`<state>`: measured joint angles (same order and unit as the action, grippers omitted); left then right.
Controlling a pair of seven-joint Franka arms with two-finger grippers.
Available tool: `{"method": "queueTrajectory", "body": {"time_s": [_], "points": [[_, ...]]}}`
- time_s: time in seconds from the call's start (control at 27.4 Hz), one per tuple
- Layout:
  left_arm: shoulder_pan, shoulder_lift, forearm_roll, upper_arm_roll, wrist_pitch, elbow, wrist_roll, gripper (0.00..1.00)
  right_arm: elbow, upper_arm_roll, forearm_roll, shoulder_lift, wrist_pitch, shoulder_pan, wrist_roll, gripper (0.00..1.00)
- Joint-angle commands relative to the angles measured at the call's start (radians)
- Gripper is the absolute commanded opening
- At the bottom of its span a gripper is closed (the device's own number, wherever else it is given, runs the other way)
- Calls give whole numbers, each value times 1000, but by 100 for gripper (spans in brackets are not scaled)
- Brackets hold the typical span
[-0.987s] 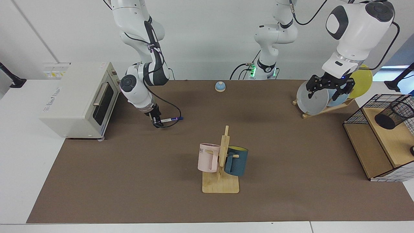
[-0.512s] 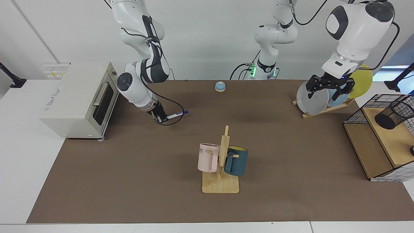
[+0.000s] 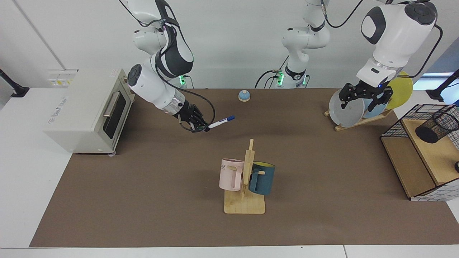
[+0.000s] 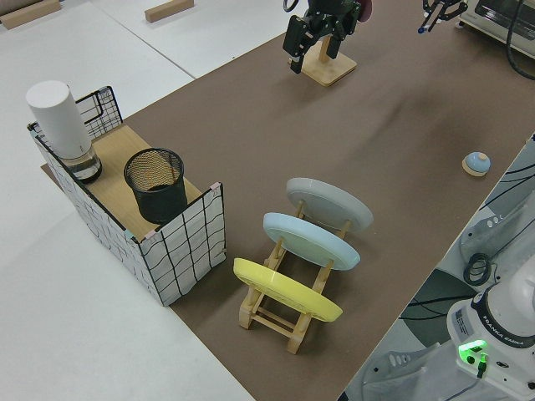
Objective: Put markers into pen holder
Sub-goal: 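Carry the marker to the middle while the left gripper reaches toward it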
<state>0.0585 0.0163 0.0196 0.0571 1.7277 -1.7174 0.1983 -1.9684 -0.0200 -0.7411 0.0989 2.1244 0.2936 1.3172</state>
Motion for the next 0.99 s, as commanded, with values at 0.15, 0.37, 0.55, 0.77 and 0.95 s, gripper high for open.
{"method": "queueTrajectory", "body": {"time_s": [0.15, 0.37, 0.55, 0.77, 0.95], "points": [[53, 20, -1, -26, -33, -24, 133, 100, 169, -1, -107, 85, 3, 71, 177, 0], [69, 20, -26, -97, -37, -21, 207, 100, 177, -1, -142, 91, 124, 127, 209, 0], [76, 19, -78, -172, -16, -21, 246, 100, 168, -3, -159, 91, 216, 188, 264, 0], [83, 20, -101, -260, 4, -22, 329, 100, 145, -5, -141, 78, 233, 240, 287, 0], [81, 8, -102, -260, 121, -22, 675, 100, 99, -5, -69, 50, 226, 280, 222, 0]]}}
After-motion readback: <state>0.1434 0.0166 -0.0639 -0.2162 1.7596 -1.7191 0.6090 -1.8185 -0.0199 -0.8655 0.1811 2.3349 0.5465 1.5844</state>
